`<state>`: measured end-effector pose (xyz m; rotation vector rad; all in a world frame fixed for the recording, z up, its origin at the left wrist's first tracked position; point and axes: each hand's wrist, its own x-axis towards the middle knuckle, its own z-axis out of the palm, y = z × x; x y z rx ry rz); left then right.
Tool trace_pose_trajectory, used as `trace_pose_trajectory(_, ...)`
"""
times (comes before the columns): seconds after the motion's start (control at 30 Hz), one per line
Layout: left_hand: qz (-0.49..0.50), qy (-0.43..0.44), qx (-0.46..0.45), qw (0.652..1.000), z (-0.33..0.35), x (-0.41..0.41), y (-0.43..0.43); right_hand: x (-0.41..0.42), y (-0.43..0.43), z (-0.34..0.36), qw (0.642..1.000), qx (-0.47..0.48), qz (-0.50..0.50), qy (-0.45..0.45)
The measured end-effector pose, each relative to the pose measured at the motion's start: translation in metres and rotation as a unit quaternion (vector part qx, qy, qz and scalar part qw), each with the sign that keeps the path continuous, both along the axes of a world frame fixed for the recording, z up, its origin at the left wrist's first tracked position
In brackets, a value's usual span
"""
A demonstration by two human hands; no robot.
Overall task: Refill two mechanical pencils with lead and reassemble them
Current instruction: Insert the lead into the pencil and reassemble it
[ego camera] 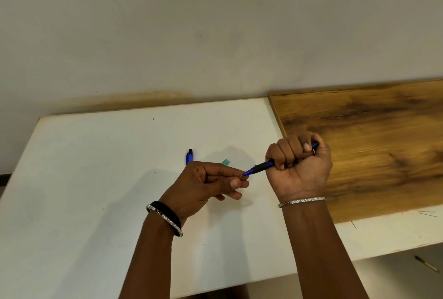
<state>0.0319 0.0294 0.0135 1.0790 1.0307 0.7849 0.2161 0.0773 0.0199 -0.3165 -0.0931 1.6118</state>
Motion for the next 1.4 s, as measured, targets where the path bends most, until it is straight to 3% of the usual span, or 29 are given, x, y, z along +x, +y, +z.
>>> trace_pose_trajectory(0.97, 0.000, 0.003, 0.008, 1.000, 0.003, 0.000, -0.001, 0.000, 0.000, 0.008, 0.999, 0.028, 0.002, -0.022)
trace_pose_trajectory(1.4, 0.047, 0.012, 0.011, 0.999, 0.003, 0.002, 0.002, -0.010, -0.001, 0.010, 0.996, 0.021, 0.051, -0.070)
